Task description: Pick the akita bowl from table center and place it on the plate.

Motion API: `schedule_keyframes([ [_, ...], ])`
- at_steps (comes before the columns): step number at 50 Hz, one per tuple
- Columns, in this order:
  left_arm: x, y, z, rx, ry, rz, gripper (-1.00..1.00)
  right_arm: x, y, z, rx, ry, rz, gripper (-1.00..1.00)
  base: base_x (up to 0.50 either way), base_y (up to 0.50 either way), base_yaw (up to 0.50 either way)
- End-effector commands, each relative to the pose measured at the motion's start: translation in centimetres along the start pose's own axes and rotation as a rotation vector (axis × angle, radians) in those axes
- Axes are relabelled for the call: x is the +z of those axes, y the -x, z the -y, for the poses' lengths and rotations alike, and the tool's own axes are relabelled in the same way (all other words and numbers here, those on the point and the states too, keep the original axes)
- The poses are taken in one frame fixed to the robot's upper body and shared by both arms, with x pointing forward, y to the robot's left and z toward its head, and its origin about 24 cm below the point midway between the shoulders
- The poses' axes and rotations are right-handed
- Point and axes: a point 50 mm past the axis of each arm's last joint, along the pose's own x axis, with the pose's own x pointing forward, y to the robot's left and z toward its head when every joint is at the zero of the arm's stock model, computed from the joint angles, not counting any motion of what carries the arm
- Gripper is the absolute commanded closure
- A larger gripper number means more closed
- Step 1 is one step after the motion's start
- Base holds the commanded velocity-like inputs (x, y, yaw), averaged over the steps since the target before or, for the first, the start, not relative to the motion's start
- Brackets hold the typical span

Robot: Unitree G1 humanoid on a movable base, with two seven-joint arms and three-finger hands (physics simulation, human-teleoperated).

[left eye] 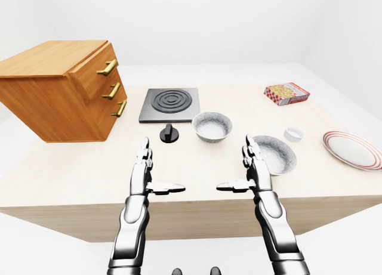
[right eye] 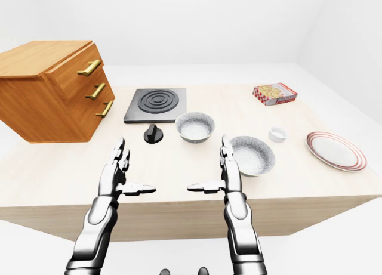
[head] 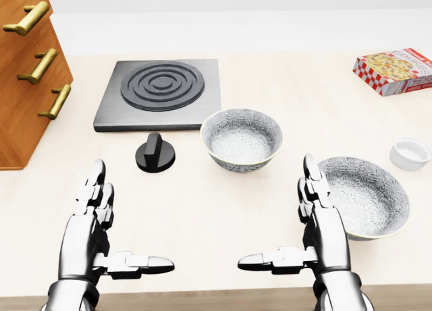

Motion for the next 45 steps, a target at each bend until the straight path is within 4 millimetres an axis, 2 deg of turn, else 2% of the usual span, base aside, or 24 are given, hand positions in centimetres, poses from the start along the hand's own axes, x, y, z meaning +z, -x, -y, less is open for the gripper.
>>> schedule_keyframes([
  [1, 0.5, 0.1, -0.5, -0.011, -0.033, 0.004, -1.00, 0.8, 0.2, 0.8, 0.002, 0.064, 0.005, -1.00, 0.00, 0.00, 0.00],
  [19, 2.1, 0.2, -0.7, -0.020, -0.068, 0.040, -1.00, 2.1, 0.0, 0.6, -0.006, 0.055, 0.046, -1.00, 0.00, -0.02, 0.00],
  [45, 3.2, 0.1, -0.8, -0.012, -0.085, 0.084, -1.00, 2.8, -0.2, 0.7, -0.005, 0.053, 0.076, -1.00, -0.10, -0.50, 0.00],
])
